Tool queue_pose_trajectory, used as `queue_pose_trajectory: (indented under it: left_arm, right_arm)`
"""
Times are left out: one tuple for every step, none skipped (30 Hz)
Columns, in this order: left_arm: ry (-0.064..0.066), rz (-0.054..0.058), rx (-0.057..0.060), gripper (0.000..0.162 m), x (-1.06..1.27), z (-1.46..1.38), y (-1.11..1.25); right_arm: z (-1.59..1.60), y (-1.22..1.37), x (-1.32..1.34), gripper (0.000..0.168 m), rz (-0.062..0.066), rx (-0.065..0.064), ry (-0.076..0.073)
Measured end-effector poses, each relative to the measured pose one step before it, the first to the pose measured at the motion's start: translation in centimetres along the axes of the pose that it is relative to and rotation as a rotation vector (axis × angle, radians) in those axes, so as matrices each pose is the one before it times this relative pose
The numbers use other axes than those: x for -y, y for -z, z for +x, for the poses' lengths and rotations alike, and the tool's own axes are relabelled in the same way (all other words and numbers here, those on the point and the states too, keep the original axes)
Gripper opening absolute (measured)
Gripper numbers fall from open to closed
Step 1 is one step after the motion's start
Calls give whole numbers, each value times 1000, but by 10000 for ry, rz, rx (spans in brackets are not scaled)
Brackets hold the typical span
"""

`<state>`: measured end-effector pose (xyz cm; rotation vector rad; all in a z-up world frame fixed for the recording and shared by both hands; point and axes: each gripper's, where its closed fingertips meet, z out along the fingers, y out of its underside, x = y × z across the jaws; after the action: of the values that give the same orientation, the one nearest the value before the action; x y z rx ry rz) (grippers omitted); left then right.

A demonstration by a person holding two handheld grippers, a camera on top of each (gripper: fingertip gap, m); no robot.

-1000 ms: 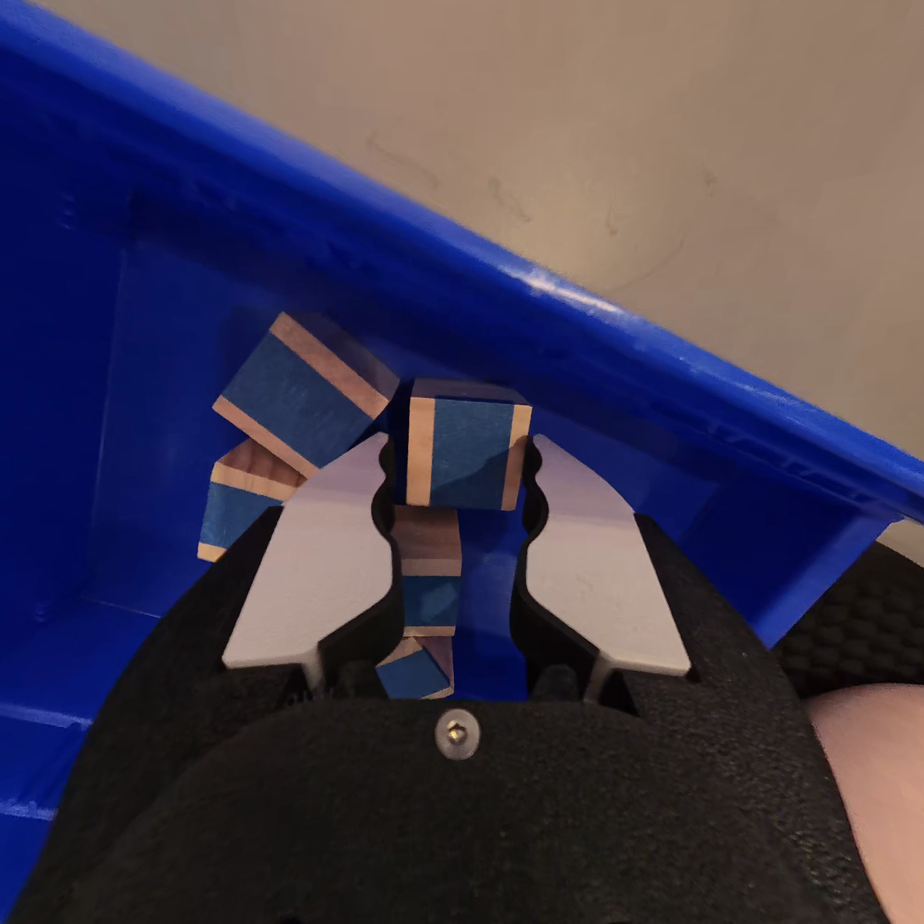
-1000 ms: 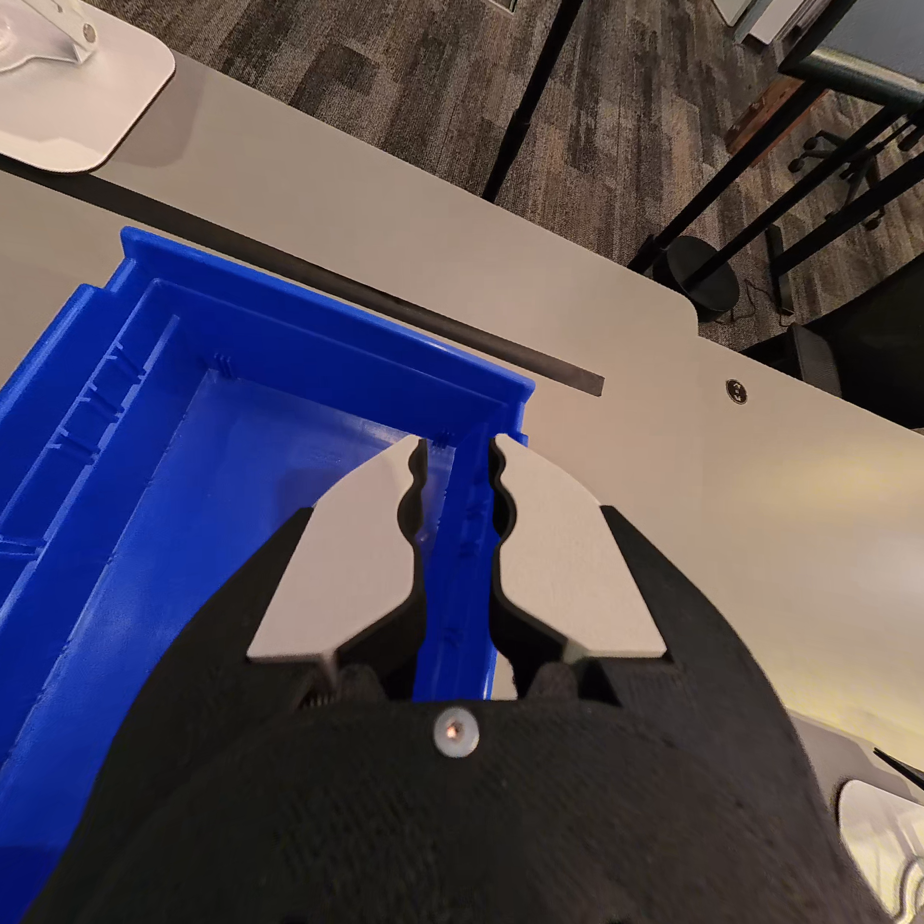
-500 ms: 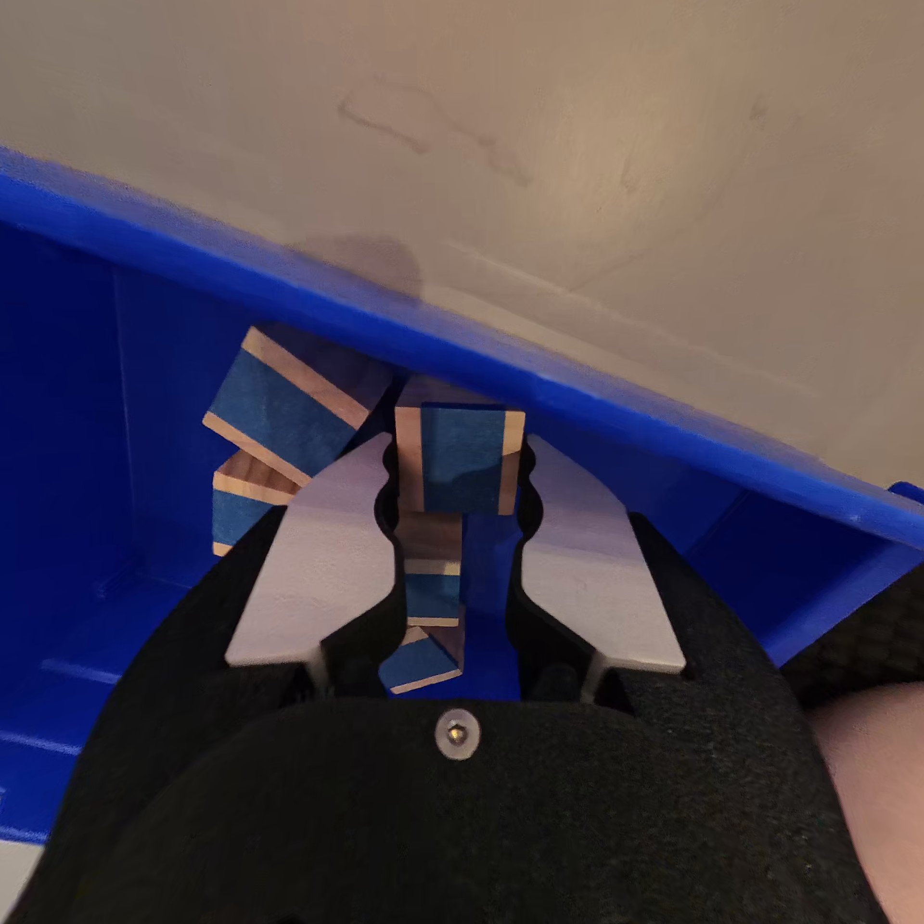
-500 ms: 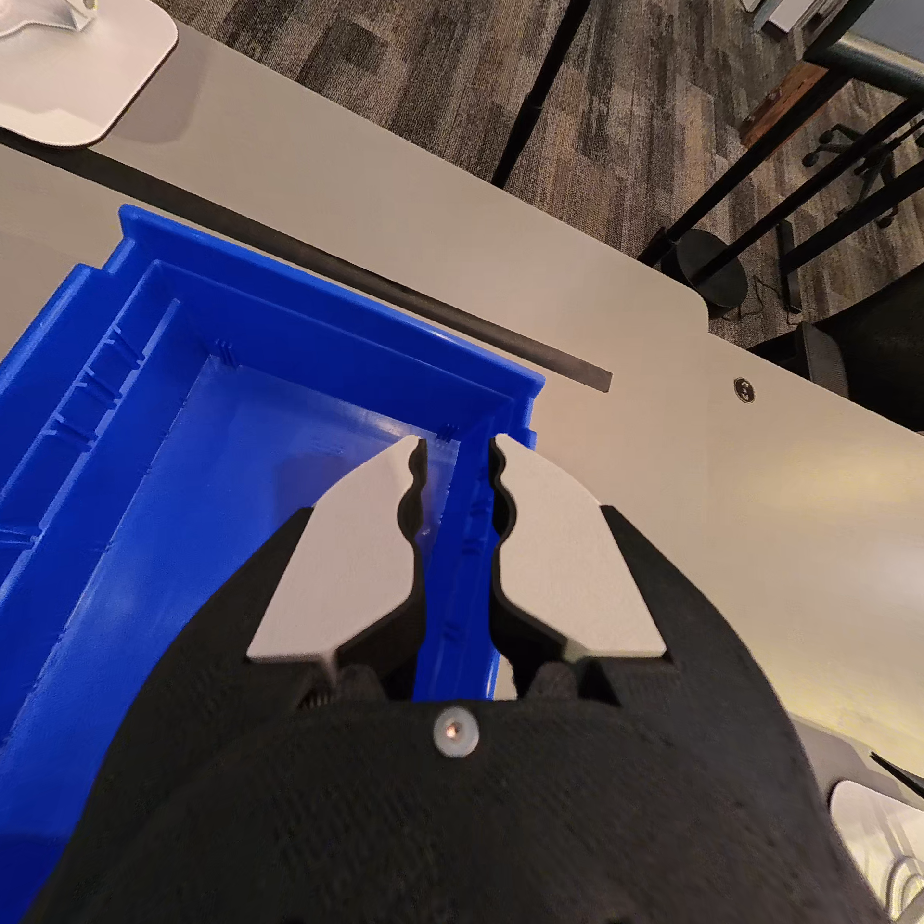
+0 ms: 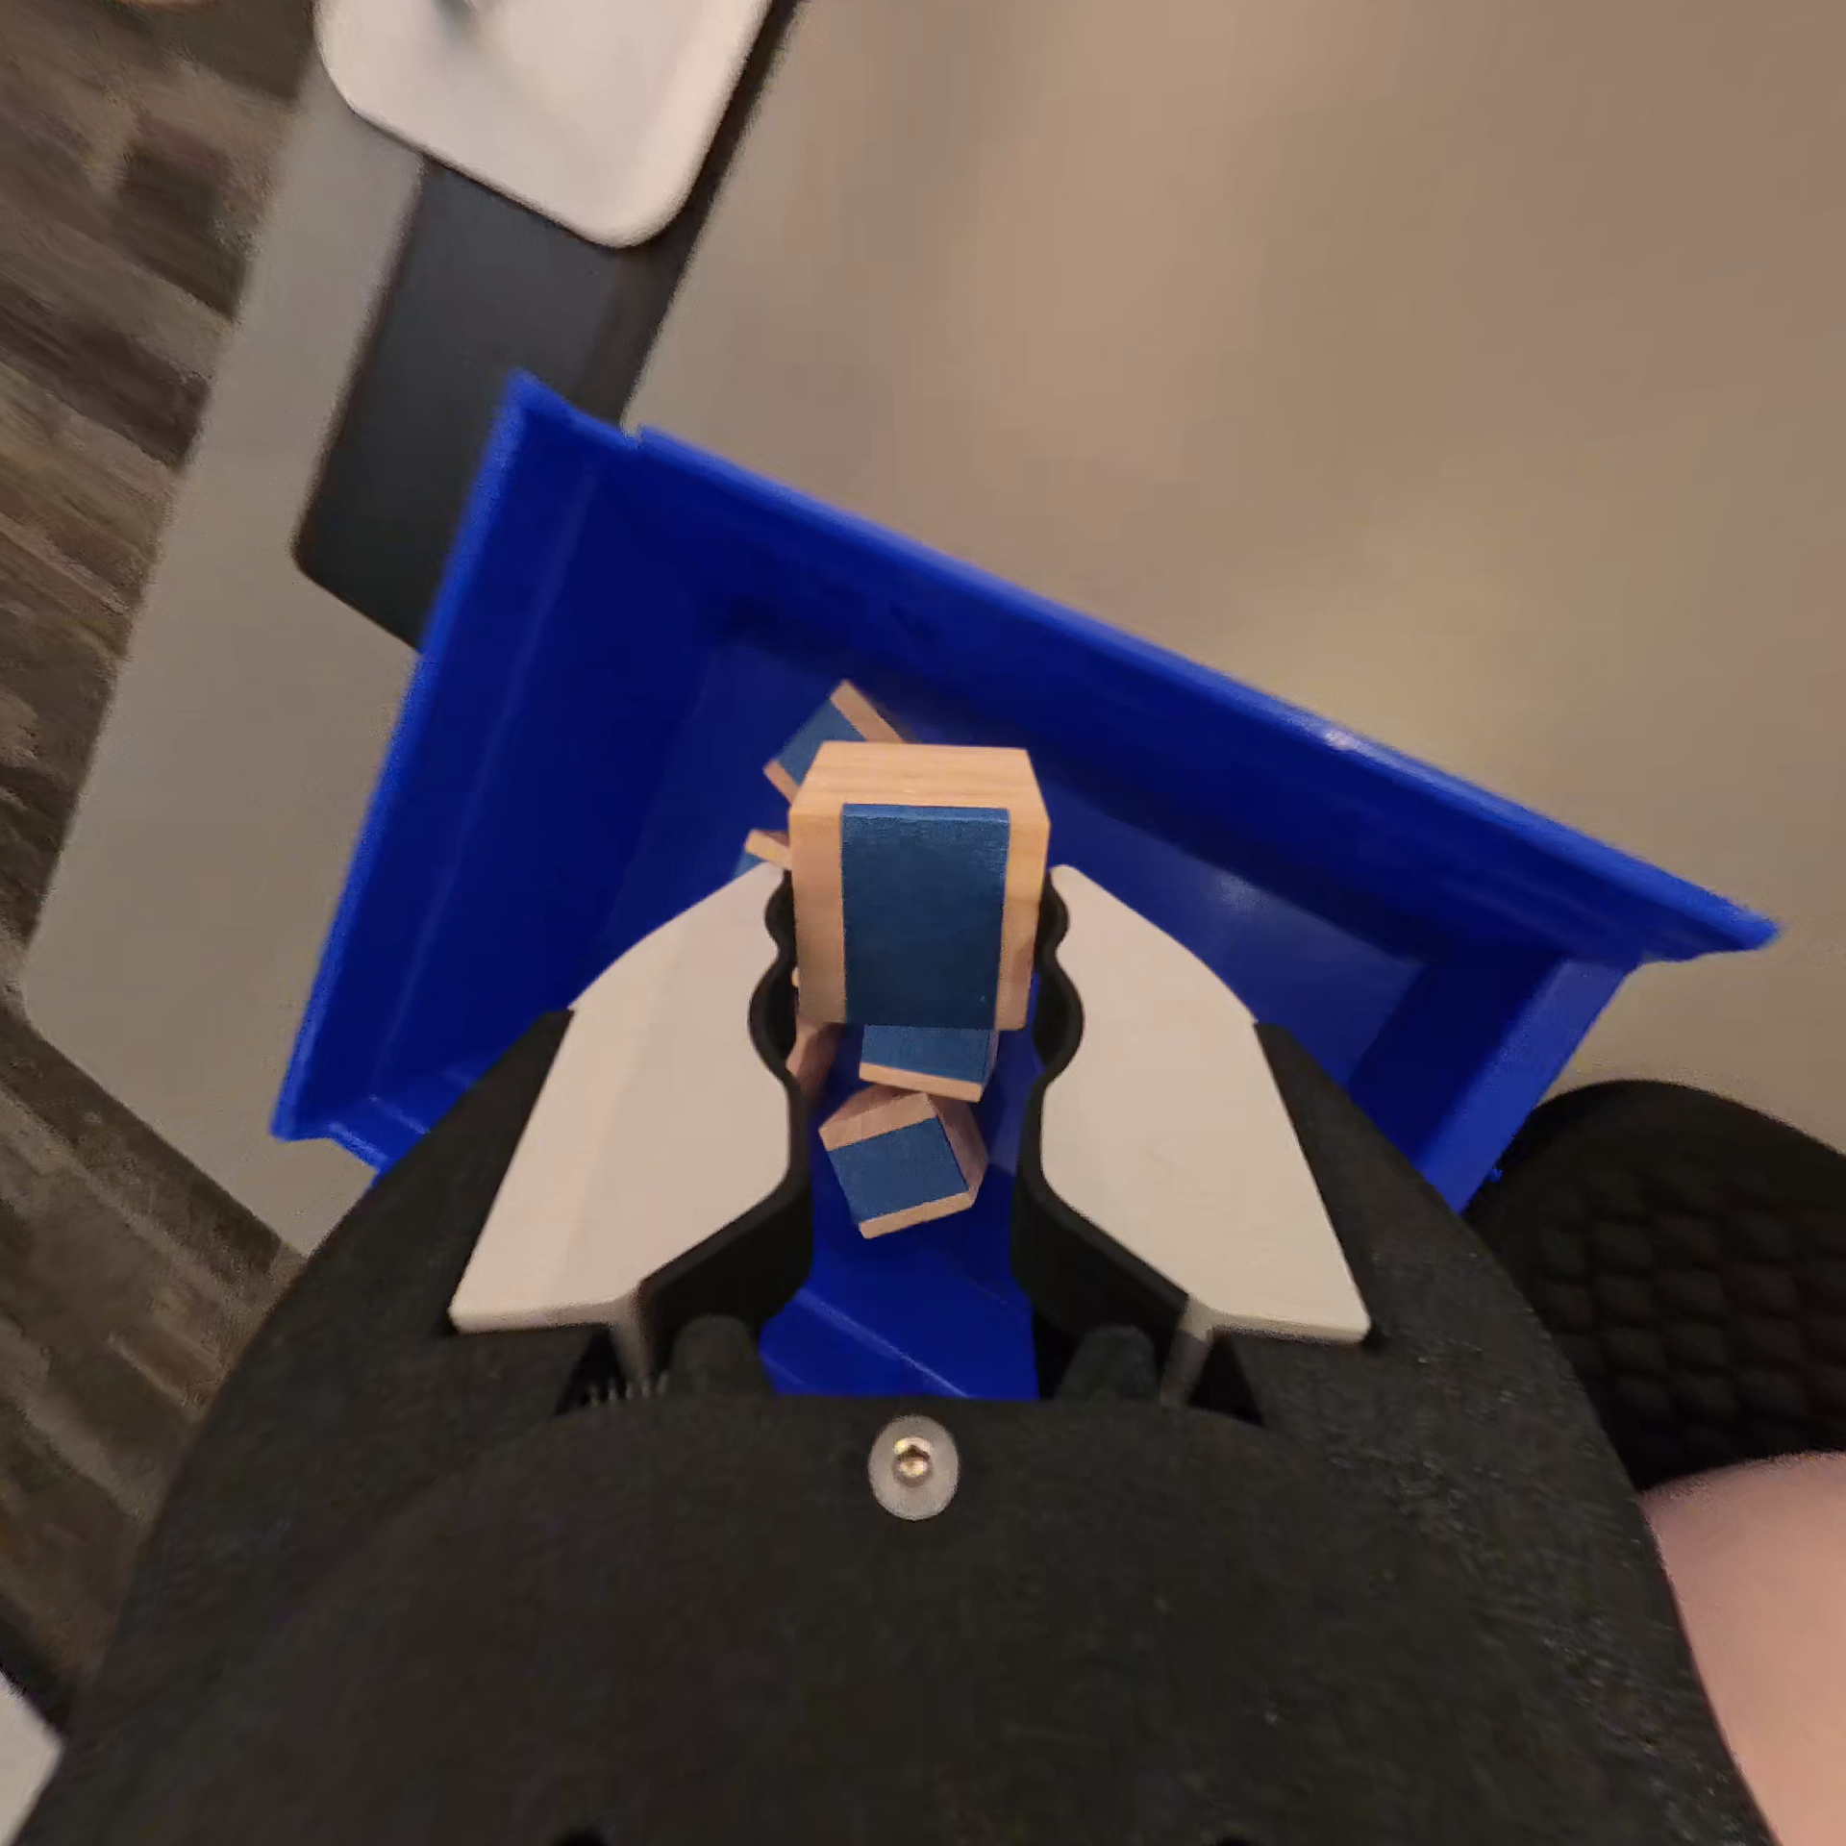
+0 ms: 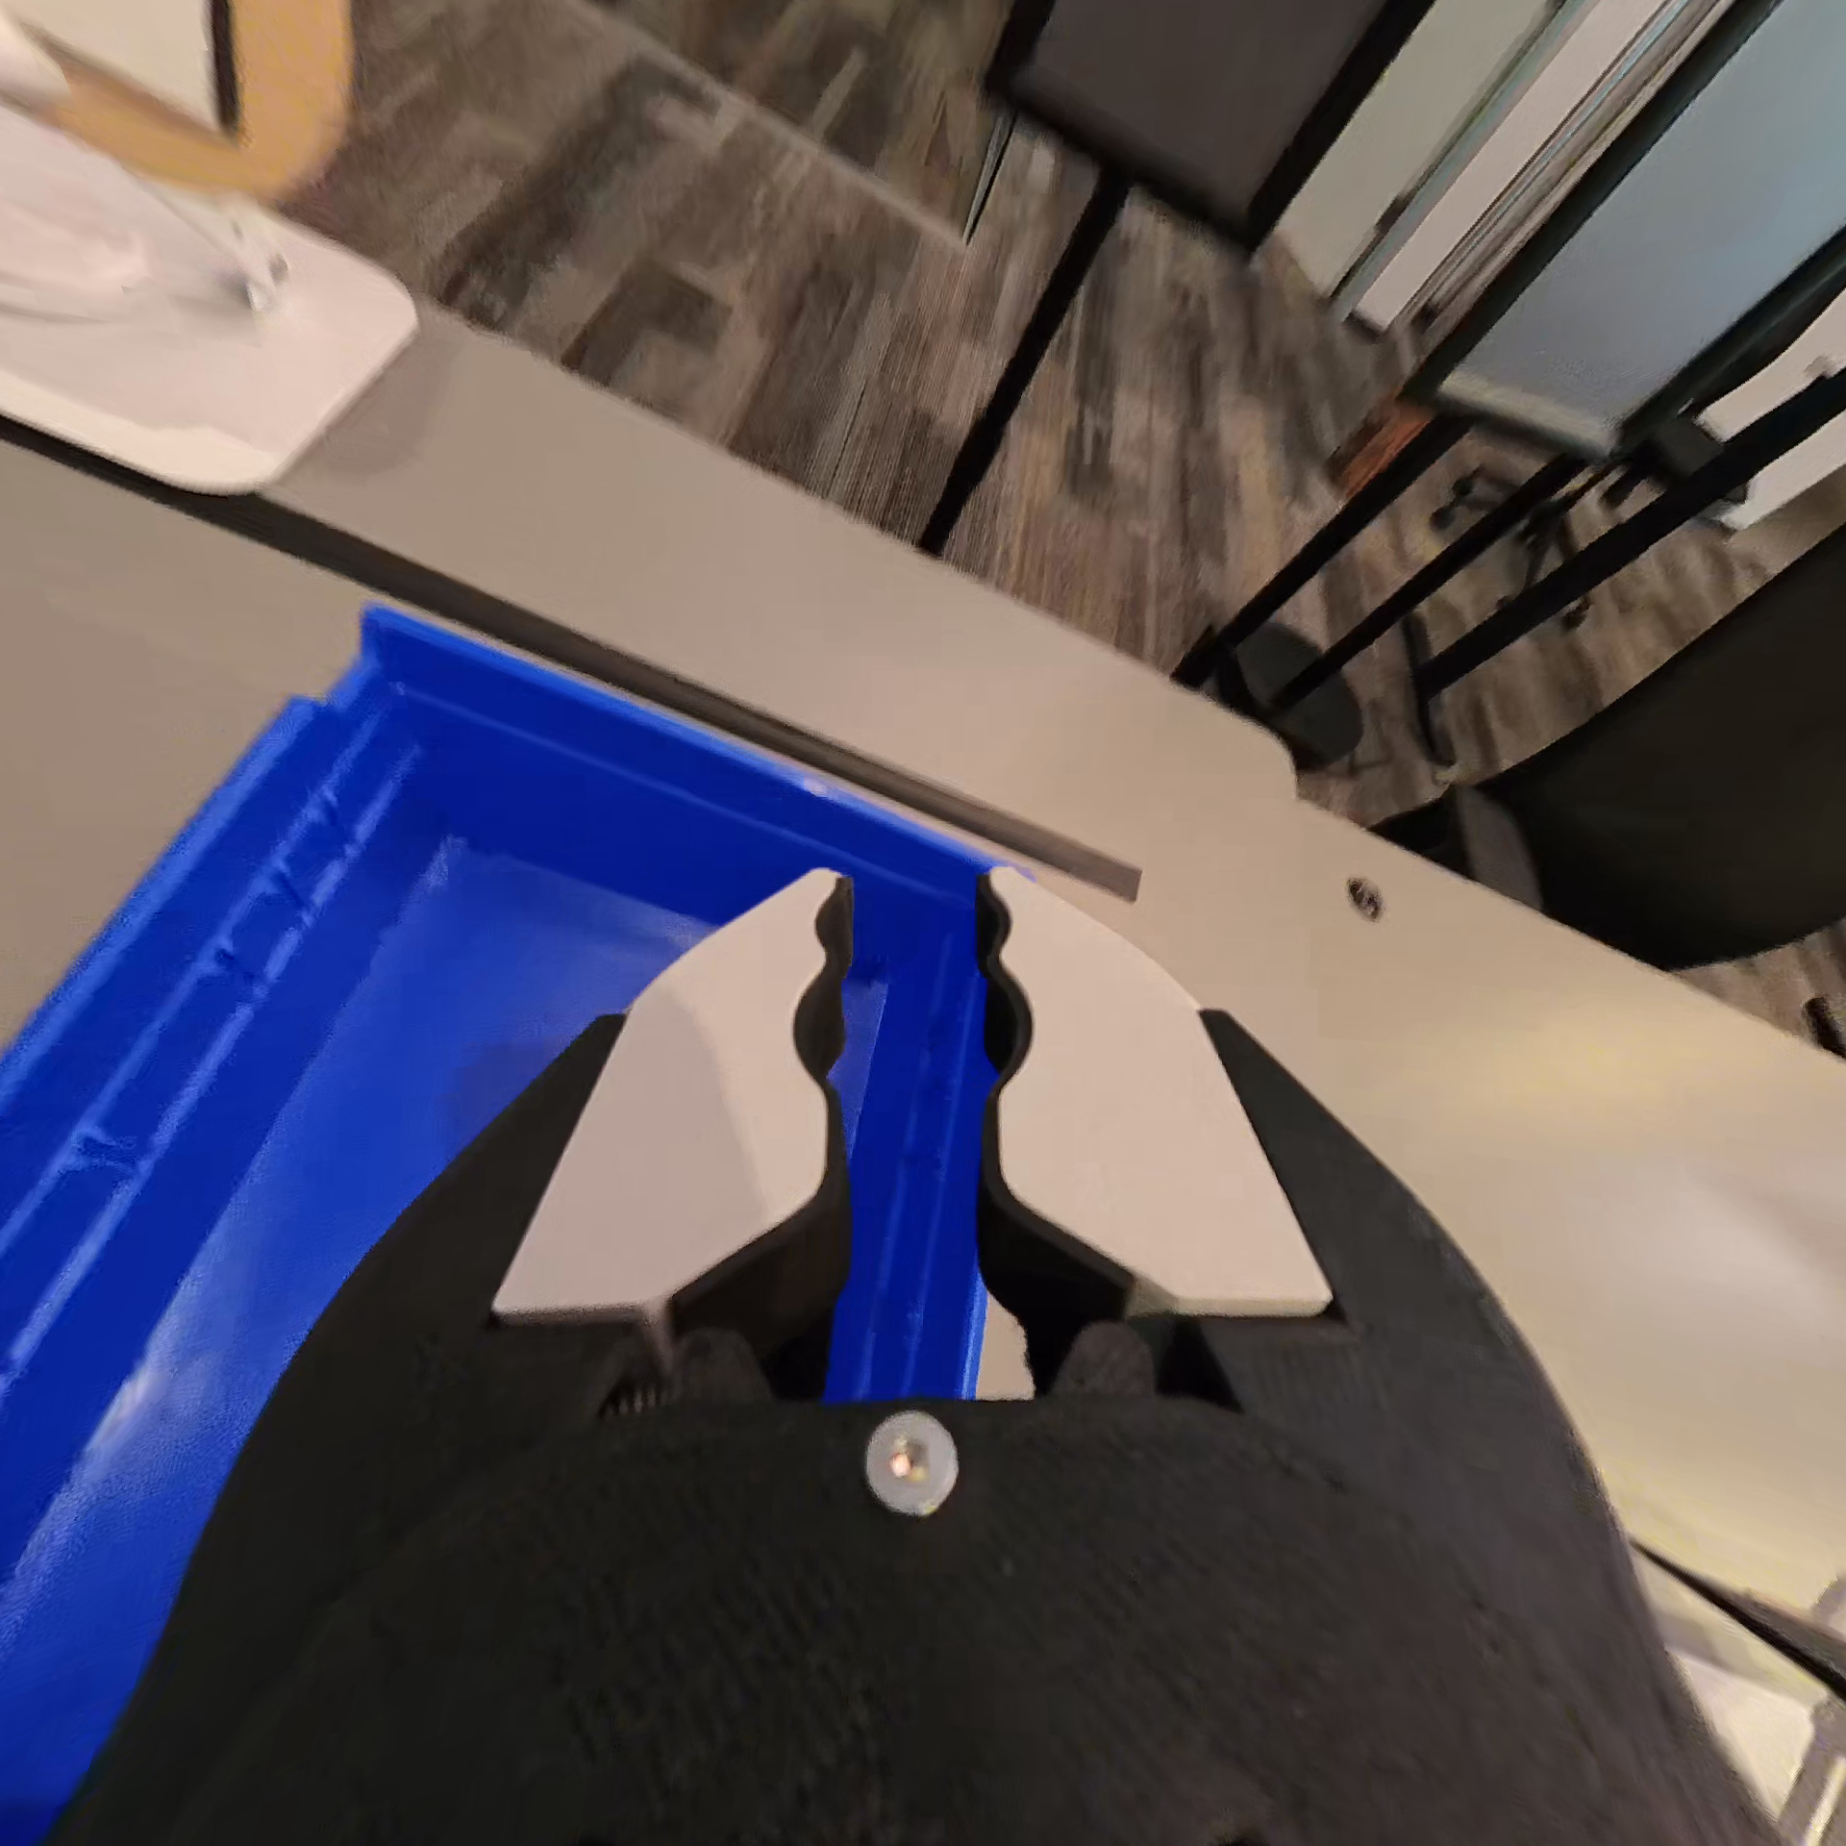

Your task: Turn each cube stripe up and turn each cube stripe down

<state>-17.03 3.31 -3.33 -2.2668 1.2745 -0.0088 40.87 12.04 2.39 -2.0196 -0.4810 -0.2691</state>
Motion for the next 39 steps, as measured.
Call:
queue_pose_trajectory:
  left_arm:
    - [-5,533,97,45,823,48,934]
    - [-43,559,91,45,1020,94,794]
    - [-64,533,28,45,1128,216,627]
    - [-66,473,-78,45,1140,411,439]
    - [-69,372,-131,45,1085,521,215]
    - [-119,283,-94,45,1023,515,35]
    - [-171,256,-55,45,1013,494,-168]
    - [-130,180,-79,45,920,527,-358]
    - [-85,41,-53,45,780,485,-504]
    - [-88,-23,24,45,665,381,-603]
    - [-86,-78,118,45,550,233,-710]
    - [-73,-98,352,45,517,-110,-771]
    - [-50,-179,386,45,349,-154,-830]
    - [-19,-74,202,45,464,158,-841]
    - [26,79,-138,45,603,653,-814]
    - [41,59,-287,45,525,846,-749]
    - [25,49,-262,45,433,757,-642]
    - [38,31,-149,45,367,565,-509]
    - [22,-7,-102,45,284,487,-371]
    - [-27,-7,-116,45,259,525,-210]
    - [-39,48,-128,45,349,570,-65]
    - [-37,45,-89,45,364,520,72]
    - [-61,82,-30,45,421,446,186]
    - [-53,126,-34,45,463,435,278]
    - [-15,114,-83,45,414,466,310]
    - [2,91,-100,45,351,450,338]
    - [17,142,-107,45,388,429,327]
    - [48,174,-150,45,419,467,315]
    - [132,219,-239,45,470,534,298]
    - [186,243,-344,45,502,647,265]
    - [186,311,-386,45,583,696,260]
    - [193,313,-408,45,575,723,227]
    - [174,278,-447,45,526,753,175]
    - [114,318,-429,45,537,721,138]
    - [84,330,-382,45,553,649,97]
    - [82,296,-436,44,492,715,43]
    - [112,290,-507,44,468,793,-32]
    - [124,264,-507,45,405,756,-99]
    - [30,229,-439,45,347,635,-160]
  right_arm:
    - [-100,788,1346,25,631,-187,97]
    - [-249,869,1741,25,860,-189,155]
    - [-392,956,2198,24,1168,-215,244]
    - [-828,927,2353,24,1264,-40,326]
    - [-1333,736,2180,24,1093,222,394]
    - [-1522,488,1991,24,919,271,407]
    - [-1694,226,1819,28,788,320,380]
    - [-2022,-20,1685,34,717,481,309]
    - [-2230,-260,1448,39,568,566,230]
    - [-2381,-460,1190,43,424,635,181]
    - [-2567,-612,1029,47,364,712,196]
    - [-2615,-738,860,50,303,708,213]
    - [-2526,-820,639,51,217,634,237]
    - [-2392,-837,580,50,252,518,235]
    - [-2338,-776,698,49,410,461,121]
    - [-2196,-731,702,48,360,443,3]
    - [-1709,-722,520,49,114,276,19]
    - [-854,-624,317,49,-166,-120,126]
    - [-379,-517,187,50,-326,-232,351]
    - [-311,-304,-56,51,-528,-36,496]
    - [9,-4,89,54,-341,-99,307]
    - [212,237,486,52,158,-179,-134]
    - [-262,290,620,49,398,224,-454]
    - [-385,209,488,49,396,329,-518]
    - [-60,111,237,50,278,101,-311]
    - [272,69,-85,52,87,-138,-66]
    - [248,58,-125,57,50,-133,46]
    - [238,74,3,62,138,-143,9]
    - [173,123,99,63,218,-121,-47]
    - [-34,132,157,64,245,8,-90]
    - [-50,107,174,66,234,-5,-101]
    - [39,108,176,66,203,-99,-55]
    - [7,146,207,66,180,-96,37]
    - [103,263,422,66,296,-211,184]
    - [255,319,562,64,336,-320,266]
    - [155,254,551,64,257,-208,241]
    - [111,140,424,64,132,-140,185]
    - [161,90,328,63,72,-147,138]
    - [77,67,284,62,72,-65,84]
